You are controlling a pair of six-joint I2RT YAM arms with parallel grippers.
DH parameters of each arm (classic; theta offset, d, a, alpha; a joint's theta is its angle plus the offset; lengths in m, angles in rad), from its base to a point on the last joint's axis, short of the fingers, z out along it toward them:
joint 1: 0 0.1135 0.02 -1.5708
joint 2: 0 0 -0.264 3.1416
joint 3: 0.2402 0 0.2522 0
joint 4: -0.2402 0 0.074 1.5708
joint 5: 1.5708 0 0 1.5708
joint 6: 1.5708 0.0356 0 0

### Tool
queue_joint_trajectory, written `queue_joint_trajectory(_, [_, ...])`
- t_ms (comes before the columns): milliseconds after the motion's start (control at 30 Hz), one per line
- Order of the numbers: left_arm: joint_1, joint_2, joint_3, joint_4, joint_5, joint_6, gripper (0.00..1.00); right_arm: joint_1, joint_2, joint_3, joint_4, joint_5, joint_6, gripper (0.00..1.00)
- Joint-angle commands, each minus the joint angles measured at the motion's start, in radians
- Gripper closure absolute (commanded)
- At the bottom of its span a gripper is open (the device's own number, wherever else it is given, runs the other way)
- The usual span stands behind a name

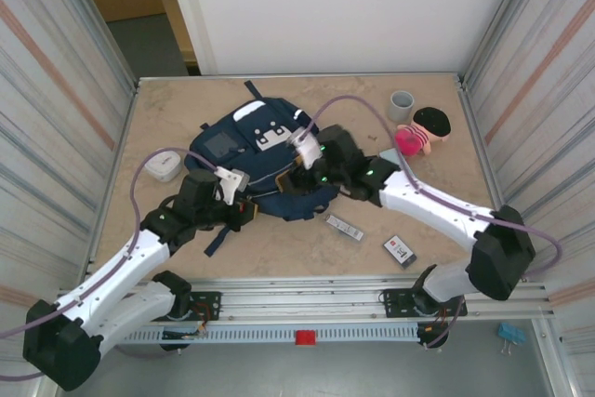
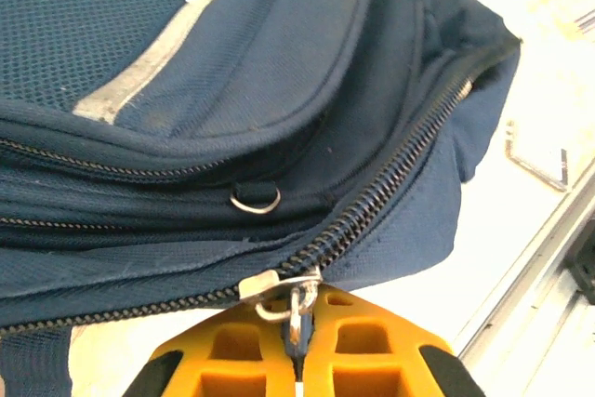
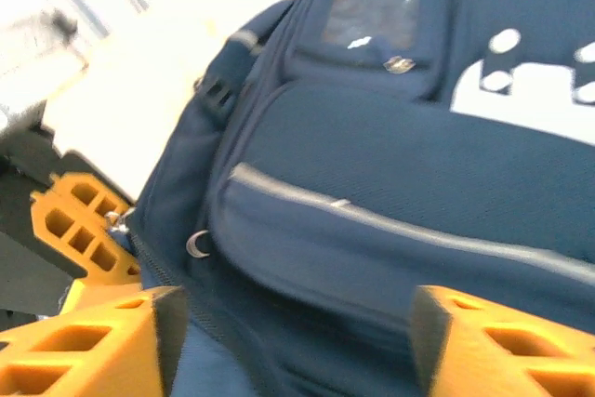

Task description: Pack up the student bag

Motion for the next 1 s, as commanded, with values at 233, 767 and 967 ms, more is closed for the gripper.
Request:
queue_joint_trajectory(233, [-0.004,-0.019,0.051,-0.075,-0.138,-0.04,1.0,-0.219,-0.06,-0.175,-0.005,-0.11,0.569,0.21])
queue_joint_trajectory(767, [-0.01,0.009,-0.085,-0.005,-0.089,-0.138,1.0,-0.093,0.223,-0.13,0.196,-0.129,0.707,0.25])
queue_joint_trajectory(967, [-0.042,-0.013,-0.088,0.007,-0.056,-0.143,1.0,-0.061,0.283,-0.149,0.378,-0.124,0.809,0.57])
